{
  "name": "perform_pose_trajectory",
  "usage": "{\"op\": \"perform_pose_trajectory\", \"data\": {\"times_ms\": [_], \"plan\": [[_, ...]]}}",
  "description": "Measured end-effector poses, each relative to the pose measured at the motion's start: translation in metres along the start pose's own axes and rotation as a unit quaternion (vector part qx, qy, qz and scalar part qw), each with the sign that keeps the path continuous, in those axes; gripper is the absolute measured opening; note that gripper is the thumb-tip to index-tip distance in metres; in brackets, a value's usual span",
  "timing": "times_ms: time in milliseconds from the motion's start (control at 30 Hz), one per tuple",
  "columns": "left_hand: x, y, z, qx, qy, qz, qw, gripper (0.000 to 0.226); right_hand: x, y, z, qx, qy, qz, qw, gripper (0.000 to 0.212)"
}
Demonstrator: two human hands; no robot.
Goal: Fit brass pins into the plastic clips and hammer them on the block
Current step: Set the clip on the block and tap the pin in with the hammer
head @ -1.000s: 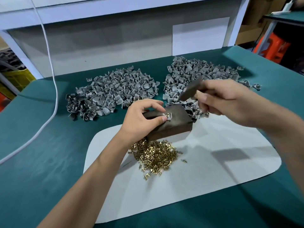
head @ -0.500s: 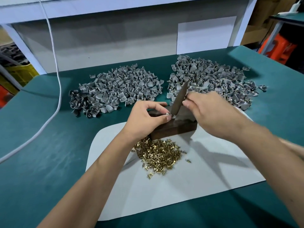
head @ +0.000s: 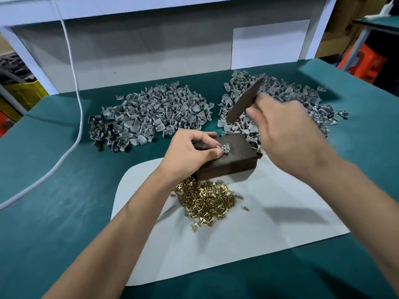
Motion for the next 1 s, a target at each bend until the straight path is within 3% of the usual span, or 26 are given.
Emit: {"op": "perform_pose_trajectory", "data": {"times_ms": [100,167,267,433,567,700,767,867,1000], "plan": [[0.000,0.001,0.002,0.001,-0.003,0.014,1.000,0.010,0.003,0.019,0.006,0.126,0.031,0.046,0.990,0.027],[0.000,0.000,0.002,0.002,-0.001,0.008,1.000,0.009,-0.001,0.011,0.000,0.115,0.026,0.068,0.991,0.023],[0.001,0.000,0.000,0.005,-0.003,0.008,1.000,0.010,0.004,-0.003,0.002,0.000,-0.001,0.027,1.000,0.025],[0.001,0.000,0.001,0.000,-0.003,0.018,1.000,0.010,0.006,0.013,0.007,0.110,0.009,0.068,0.992,0.026],[0.003,0.001,-0.001,0.002,-0.004,0.008,1.000,0.008,0.003,-0.006,0.002,-0.011,0.000,0.028,1.000,0.030],[0.002,0.001,0.000,0.003,-0.006,0.020,1.000,0.009,0.008,0.016,0.007,0.112,0.013,0.057,0.992,0.028],[0.002,0.001,0.001,0.003,-0.007,0.016,1.000,0.008,0.001,0.009,0.000,0.098,0.012,0.081,0.992,0.027],[0.003,0.001,0.000,0.004,-0.009,0.015,1.000,0.009,0.005,-0.001,0.002,-0.006,0.003,0.029,1.000,0.026],[0.001,0.002,0.001,0.006,-0.006,0.028,1.000,0.014,0.008,0.016,0.005,0.099,0.011,0.063,0.993,0.025]]}}
Point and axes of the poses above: each hand's wrist, its own z-axis away from the middle knuckle, its own y-axis out of the palm, x = y × z, the point moved 5 cm from there along -z, towards the middle knuckle, and after that the axes turned 1 degree about -x, right-handed, at the moved point
